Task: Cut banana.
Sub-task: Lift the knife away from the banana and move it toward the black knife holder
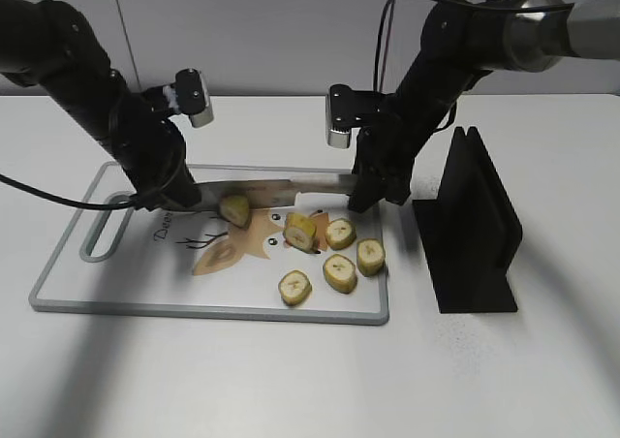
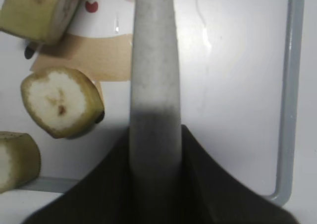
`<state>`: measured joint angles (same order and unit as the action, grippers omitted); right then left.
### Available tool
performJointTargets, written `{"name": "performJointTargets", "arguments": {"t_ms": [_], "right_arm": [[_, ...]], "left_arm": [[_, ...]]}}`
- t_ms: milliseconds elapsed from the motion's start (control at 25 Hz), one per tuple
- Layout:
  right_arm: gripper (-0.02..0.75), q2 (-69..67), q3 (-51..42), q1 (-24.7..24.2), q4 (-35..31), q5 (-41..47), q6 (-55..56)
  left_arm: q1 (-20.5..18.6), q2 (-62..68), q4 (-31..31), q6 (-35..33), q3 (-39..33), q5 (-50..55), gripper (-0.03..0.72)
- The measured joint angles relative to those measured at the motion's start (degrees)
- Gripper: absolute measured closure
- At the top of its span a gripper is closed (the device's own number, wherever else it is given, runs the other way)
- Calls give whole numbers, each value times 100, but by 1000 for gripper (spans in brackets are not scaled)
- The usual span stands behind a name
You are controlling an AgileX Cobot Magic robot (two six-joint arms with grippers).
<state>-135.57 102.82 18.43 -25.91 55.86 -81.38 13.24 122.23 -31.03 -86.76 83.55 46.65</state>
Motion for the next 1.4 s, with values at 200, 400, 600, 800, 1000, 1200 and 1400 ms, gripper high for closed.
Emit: {"name": "performJointTargets", "arguments": {"t_ms": [200, 400, 600, 800, 1000, 1200, 1400], "right_arm": [[576, 319, -35, 37, -20, 275, 20], [576, 726, -35, 37, -36, 318, 25], [576, 839, -35, 37, -40, 377, 25], [578, 888, -39, 37, -47, 456, 31], [577, 1119, -47, 37, -37, 498, 40], [577, 1215, -47, 45, -119, 588, 96], [577, 1265, -47, 45, -119, 824, 136]], "left_arm": [[4, -369, 126, 35, -77, 339, 690], [4, -877, 236, 70, -77, 410, 694], [11, -962, 248, 92, -77, 499, 694], [11, -962, 243, 98, -77, 554, 694], [11, -1125, 206, 110, -77, 602, 693], [5, -1394, -5, 185, -77, 635, 510], [5, -1593, -138, 353, -77, 745, 153]]}}
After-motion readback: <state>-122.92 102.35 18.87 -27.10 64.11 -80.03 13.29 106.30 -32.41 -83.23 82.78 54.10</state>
